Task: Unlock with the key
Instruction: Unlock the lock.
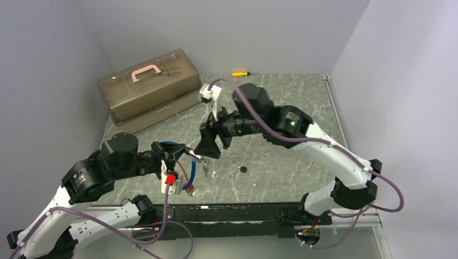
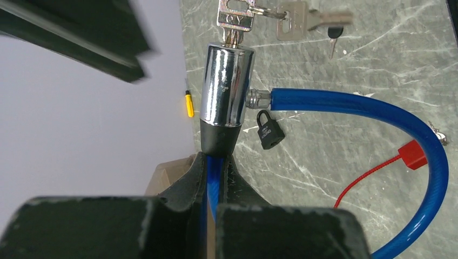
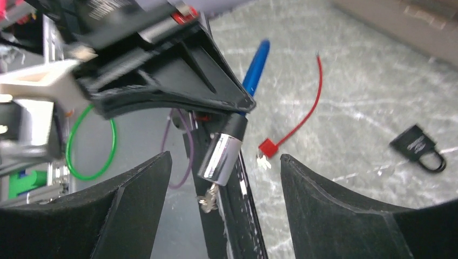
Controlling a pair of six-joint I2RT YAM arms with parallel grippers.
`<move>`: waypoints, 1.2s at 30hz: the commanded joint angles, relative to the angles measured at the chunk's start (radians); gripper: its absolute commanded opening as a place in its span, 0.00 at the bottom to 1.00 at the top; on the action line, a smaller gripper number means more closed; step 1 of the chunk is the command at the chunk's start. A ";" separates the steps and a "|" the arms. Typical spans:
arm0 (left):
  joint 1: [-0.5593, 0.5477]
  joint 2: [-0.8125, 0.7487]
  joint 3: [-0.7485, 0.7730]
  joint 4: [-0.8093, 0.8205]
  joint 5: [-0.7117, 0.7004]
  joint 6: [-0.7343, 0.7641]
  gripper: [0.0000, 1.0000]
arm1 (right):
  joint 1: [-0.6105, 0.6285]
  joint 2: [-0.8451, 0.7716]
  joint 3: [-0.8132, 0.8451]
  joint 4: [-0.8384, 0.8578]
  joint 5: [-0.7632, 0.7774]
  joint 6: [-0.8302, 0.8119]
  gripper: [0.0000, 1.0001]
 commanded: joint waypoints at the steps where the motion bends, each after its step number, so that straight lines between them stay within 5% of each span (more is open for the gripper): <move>1: -0.005 -0.005 0.010 0.112 -0.001 -0.035 0.00 | 0.004 0.053 -0.007 -0.069 -0.035 -0.017 0.76; 8: -0.004 -0.012 -0.010 0.132 -0.020 -0.001 0.00 | 0.006 0.100 0.023 -0.076 -0.070 -0.005 0.71; 15: -0.004 -0.019 -0.035 0.176 -0.064 0.028 0.00 | 0.006 0.146 0.031 -0.104 -0.091 0.010 0.50; 21: -0.004 -0.019 -0.032 0.188 -0.076 0.037 0.00 | 0.006 0.215 0.104 -0.197 -0.066 -0.002 0.47; 26: -0.004 -0.030 -0.019 0.147 -0.041 0.027 0.01 | 0.006 0.190 0.120 -0.175 0.047 -0.015 0.08; 27: -0.002 -0.030 -0.015 0.134 -0.029 0.020 0.08 | 0.008 0.177 0.116 -0.169 0.068 -0.026 0.06; 32: 0.016 -0.027 0.019 0.082 0.053 -0.125 0.74 | 0.023 0.105 0.075 -0.132 0.088 -0.118 0.00; 36: 0.031 -0.028 0.028 0.086 0.090 -0.265 0.91 | 0.058 0.085 0.067 -0.142 0.101 -0.165 0.00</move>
